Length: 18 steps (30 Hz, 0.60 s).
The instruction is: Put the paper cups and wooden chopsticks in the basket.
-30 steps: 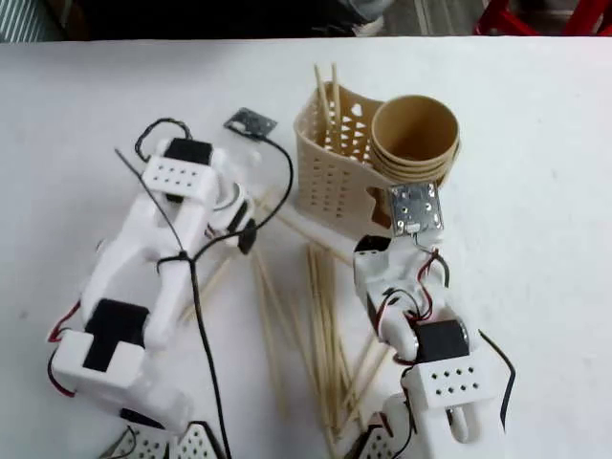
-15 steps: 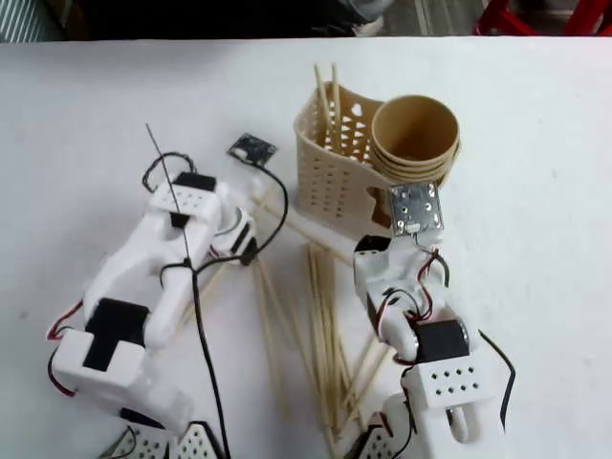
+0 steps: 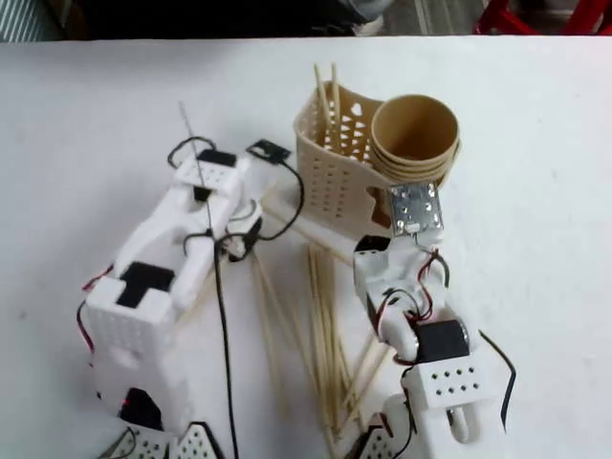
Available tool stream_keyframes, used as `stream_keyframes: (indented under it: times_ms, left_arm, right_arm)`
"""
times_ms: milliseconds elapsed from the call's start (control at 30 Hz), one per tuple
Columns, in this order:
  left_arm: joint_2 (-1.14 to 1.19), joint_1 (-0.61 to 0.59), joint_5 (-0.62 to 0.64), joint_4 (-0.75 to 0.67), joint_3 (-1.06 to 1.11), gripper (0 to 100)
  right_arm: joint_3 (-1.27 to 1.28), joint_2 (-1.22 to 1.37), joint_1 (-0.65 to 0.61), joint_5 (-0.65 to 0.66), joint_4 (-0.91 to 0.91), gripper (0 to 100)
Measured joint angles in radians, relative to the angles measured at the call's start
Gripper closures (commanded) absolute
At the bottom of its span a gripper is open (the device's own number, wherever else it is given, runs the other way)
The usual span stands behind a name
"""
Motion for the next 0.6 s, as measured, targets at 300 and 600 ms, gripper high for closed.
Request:
stream_keyframes:
  times_ms: [300, 600]
  left_arm:
    - [-0.074, -0.005, 0.0, 0.103, -0.018, 98]
    - [-0.381, -0.008, 0.002, 0.252, -0.017, 98]
  right_arm:
    - [0.0, 0.0, 0.0, 0.0, 0.0, 97.4]
    - [0.0, 0.0, 0.0, 0.0, 0.0, 97.5]
